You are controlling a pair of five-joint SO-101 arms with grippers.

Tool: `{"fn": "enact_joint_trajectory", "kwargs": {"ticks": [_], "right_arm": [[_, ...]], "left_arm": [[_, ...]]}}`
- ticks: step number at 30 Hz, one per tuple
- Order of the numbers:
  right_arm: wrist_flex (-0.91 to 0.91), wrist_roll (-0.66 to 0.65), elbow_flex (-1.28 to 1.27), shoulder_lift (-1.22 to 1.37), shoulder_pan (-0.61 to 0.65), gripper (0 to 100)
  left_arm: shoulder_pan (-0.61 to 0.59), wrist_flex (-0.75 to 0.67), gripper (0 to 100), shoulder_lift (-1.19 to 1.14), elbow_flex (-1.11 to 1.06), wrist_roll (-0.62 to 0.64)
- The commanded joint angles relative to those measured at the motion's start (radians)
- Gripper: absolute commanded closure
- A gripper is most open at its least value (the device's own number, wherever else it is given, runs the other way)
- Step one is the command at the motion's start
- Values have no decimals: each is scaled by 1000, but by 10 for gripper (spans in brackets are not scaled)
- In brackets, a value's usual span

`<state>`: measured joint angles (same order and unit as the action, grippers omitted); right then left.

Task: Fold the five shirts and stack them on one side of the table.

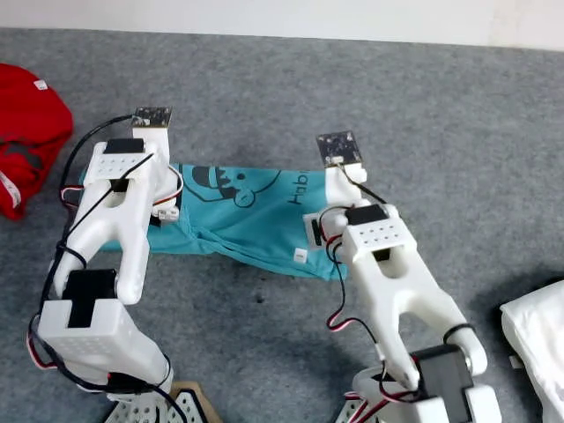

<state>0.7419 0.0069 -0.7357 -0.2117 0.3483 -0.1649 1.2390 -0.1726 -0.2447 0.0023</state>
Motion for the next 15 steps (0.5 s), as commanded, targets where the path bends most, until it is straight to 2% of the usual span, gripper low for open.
{"fn": "enact_joint_trajectory", "kwargs": {"ticks": [1, 10, 12, 15], "right_arm": [[-41, 8, 53, 38, -2, 735], [-73, 14, 64, 117, -44, 741], [-73, 14, 64, 117, -44, 779], [-73, 14, 64, 117, -44, 896]], "left_arm": [[18, -12, 993, 12, 2, 12], [18, -11, 993, 10, 2, 12], [18, -11, 993, 10, 2, 12], [18, -8, 993, 10, 2, 12]]}}
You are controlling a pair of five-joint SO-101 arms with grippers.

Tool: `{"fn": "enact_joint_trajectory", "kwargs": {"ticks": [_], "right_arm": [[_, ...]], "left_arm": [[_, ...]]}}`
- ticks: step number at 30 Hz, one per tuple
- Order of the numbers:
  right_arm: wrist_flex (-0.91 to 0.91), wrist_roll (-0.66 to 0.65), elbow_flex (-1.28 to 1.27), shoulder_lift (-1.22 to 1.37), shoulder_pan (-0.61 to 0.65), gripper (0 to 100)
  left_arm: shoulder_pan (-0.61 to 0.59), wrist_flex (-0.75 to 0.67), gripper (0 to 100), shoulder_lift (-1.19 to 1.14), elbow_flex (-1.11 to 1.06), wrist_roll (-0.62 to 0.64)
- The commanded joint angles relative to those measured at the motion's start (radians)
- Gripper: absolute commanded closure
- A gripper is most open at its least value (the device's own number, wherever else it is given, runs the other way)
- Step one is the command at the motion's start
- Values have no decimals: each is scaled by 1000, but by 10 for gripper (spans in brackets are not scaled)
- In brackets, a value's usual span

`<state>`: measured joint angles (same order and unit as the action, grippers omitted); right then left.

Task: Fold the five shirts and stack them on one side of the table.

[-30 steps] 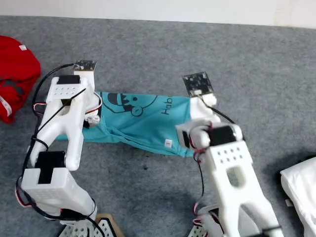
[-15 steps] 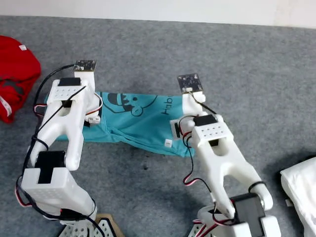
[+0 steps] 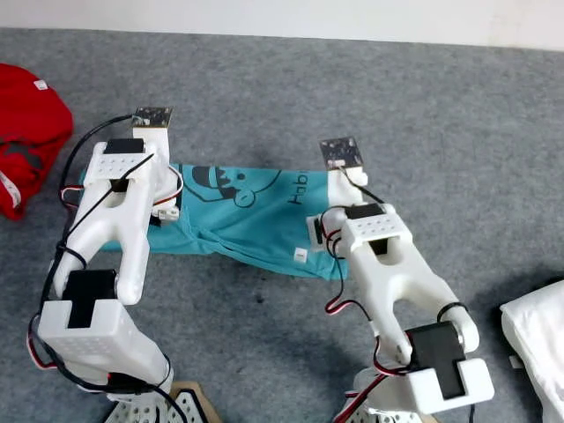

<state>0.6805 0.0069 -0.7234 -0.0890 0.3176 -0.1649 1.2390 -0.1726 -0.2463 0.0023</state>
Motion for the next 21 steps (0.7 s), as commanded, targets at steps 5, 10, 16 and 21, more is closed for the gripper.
{"fn": "enact_joint_trajectory", "kwargs": {"ticks": [5, 10, 16, 21], "right_arm": [[-7, 14, 50, -5, -13, 981], [-5, 14, 48, -7, -13, 986], [-5, 8, 54, -15, -22, 991], [-2, 12, 67, -18, -93, 991]], "left_arm": [[18, -8, 993, 10, 4, 12], [18, -8, 993, 12, 4, 12], [18, -6, 993, 15, 12, 12], [24, 95, 993, 111, 58, 12]]}}
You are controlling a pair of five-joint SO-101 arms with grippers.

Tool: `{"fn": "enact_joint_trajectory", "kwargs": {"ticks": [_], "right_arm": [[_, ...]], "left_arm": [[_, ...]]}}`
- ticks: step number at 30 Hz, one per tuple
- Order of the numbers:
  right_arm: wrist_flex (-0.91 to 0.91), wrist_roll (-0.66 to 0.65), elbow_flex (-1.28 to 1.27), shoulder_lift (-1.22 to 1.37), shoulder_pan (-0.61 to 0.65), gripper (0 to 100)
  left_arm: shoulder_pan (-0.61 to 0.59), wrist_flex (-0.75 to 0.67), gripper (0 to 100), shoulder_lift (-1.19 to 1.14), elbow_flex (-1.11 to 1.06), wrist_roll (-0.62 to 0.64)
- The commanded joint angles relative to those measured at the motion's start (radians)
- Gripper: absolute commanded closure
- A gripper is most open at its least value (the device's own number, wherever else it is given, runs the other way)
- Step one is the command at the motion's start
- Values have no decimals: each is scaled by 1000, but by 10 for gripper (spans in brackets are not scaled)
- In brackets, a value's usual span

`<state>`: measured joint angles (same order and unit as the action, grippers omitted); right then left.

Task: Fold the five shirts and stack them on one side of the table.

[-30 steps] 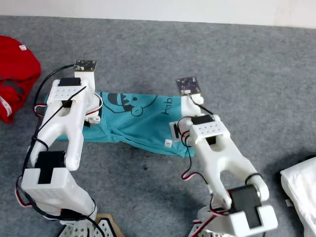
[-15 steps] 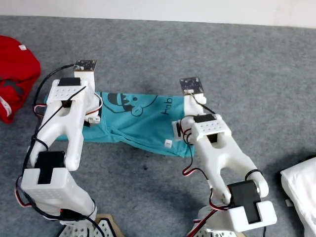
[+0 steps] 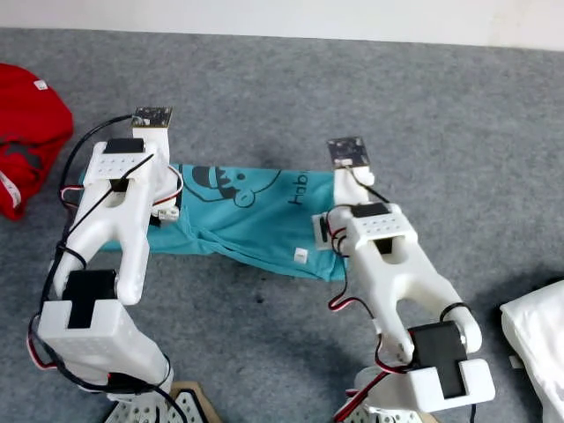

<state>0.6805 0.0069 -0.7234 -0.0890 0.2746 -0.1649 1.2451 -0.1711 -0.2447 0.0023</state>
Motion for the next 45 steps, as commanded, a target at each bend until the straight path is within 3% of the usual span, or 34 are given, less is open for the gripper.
{"fn": "enact_joint_trajectory", "kwargs": {"ticks": [1, 7, 15, 19, 30, 39, 45], "right_arm": [[21, 12, 84, -18, -64, 991], [226, 8, 236, -18, -150, 991], [249, -44, 259, -18, -245, 991], [282, -46, 275, -18, -234, 991], [447, -35, 727, -5, 262, 991], [297, -71, 951, 217, 552, 991], [234, -135, 1178, 487, 694, 991]], "left_arm": [[24, 118, 993, 148, 67, 12], [-28, 189, 993, 372, 45, 25], [-211, 189, 993, 424, -24, 84], [-266, 189, 993, 424, -24, 84], [-377, 181, 993, 423, -42, 84], [-464, 175, 993, 423, -62, 84], [-495, 54, 993, 423, -160, 86]]}}
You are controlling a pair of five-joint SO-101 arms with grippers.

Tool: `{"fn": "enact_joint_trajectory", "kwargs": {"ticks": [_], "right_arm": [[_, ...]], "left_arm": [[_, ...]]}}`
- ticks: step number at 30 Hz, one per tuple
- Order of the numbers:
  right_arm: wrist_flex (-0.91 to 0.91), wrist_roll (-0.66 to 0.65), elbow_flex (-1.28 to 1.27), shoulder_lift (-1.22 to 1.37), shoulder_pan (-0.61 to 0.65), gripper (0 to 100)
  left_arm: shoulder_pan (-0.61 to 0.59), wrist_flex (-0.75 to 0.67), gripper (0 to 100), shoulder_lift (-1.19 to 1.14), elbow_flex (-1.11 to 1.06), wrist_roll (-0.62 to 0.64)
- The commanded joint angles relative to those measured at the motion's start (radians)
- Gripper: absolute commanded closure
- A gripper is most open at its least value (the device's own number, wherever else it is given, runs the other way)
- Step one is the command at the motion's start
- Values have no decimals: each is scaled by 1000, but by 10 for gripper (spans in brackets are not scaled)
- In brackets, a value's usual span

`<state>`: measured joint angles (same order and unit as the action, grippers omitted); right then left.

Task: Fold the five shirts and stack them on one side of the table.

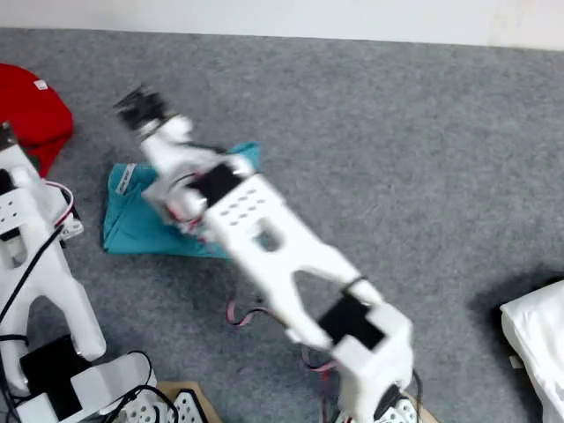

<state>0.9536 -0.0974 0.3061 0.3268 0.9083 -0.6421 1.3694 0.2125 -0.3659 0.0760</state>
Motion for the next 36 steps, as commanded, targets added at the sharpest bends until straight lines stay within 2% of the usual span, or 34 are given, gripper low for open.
{"fn": "enact_joint_trajectory", "kwargs": {"ticks": [1, 7, 12, 17, 19, 22, 26, 29, 32, 36], "right_arm": [[-47, -35, 196, 117, 73, 991], [-44, -48, 479, 389, 157, 991], [-19, -153, 625, 536, 208, 969], [139, -172, 762, 545, 196, 741], [209, -236, 837, 545, 189, 689], [358, -305, 983, 544, 173, 696], [598, -305, 1307, 544, 110, 707], [768, -305, 1503, 529, 58, 760], [814, -292, 1417, 418, -16, 842], [812, -189, 1342, 285, -119, 964]], "left_arm": [[-18, -83, 993, 39, -51, 12], [-18, -101, 993, 39, -71, 12], [-18, -100, 993, 39, -71, 12], [-18, -98, 993, 41, -71, 26], [-18, -100, 993, 41, -71, 43], [-18, -101, 993, 41, -68, 44], [-18, -124, 993, 41, -71, 44], [-12, -140, 993, 41, -68, 44], [13, -144, 992, 39, -64, 44], [59, -144, 992, 36, -65, 44]]}}
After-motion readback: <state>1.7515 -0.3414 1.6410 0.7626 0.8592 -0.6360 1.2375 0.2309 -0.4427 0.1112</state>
